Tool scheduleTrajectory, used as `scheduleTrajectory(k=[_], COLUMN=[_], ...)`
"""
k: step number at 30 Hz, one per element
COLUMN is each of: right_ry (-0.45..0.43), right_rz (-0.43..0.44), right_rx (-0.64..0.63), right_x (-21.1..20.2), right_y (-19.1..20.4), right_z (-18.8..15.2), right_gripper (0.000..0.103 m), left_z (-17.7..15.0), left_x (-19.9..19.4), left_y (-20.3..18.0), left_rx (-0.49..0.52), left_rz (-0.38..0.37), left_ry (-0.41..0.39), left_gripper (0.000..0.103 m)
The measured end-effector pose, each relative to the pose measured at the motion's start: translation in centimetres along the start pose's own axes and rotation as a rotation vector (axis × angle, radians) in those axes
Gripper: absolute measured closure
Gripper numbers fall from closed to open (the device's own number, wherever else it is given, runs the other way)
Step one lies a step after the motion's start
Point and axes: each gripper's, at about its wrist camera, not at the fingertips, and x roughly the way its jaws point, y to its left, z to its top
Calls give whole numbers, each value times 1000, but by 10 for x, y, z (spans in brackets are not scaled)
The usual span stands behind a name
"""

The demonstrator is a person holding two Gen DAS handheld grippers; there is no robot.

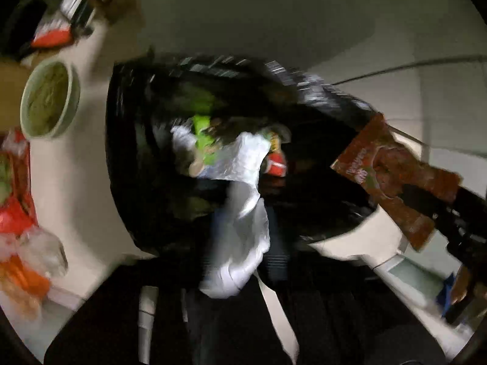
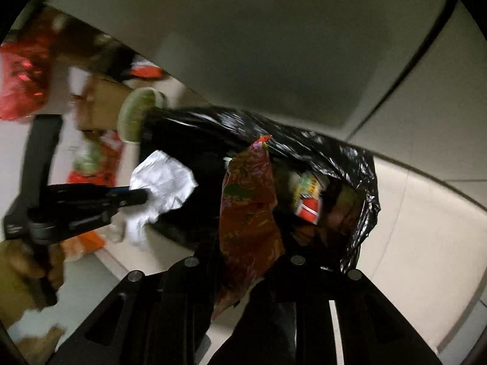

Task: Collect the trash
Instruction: 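Drop the tissue from the left tool into the black trash bag while the right tool drops the wrapper, then grasp the yellow sponge with green cloth using the right tool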

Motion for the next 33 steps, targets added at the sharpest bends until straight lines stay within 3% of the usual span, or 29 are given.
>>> scheduleTrajectory(k=[2,3,7,11,13,16,19,22,24,27,29,33], right_ry=[11,9,-5,-87,-160,-327,-541,-733,-800,-817,-788,-739], right_rz=[-47,-82,-86,-26,43,144,194,100,-41,-217,-292,-287], right_rx=[13,21,40,10,-37,-127,-171,-139,-69,-35,-27,61], right_x=[15,20,12,-42,-93,-183,-268,-321,-338,-335,-324,-316], right_y=[-8,-10,-13,-1,18,49,68,65,55,49,47,23], right_z=[1,2,11,5,5,13,33,70,109,164,196,235], right_gripper=[33,29,33,33,33,32,19,10,10,10,15,19], left_z=[4,6,0,-10,-18,-28,-35,-39,-43,-50,-54,-63], left_x=[7,7,-7,-58,-92,-135,-166,-186,-196,-203,-205,-212], left_y=[12,16,31,26,21,6,-5,-12,-12,-12,-10,-4], left_rx=[-45,-57,-98,-74,-53,-31,-15,-27,-28,-29,-40,-61], left_rz=[20,25,8,-19,-37,-59,-88,-124,-135,-126,-119,-127], left_ry=[-1,-3,1,-83,-132,-216,-274,-313,-340,-367,-373,-390], left_gripper=[26,26,26,26,26,17,17,17,17,17,17,17])
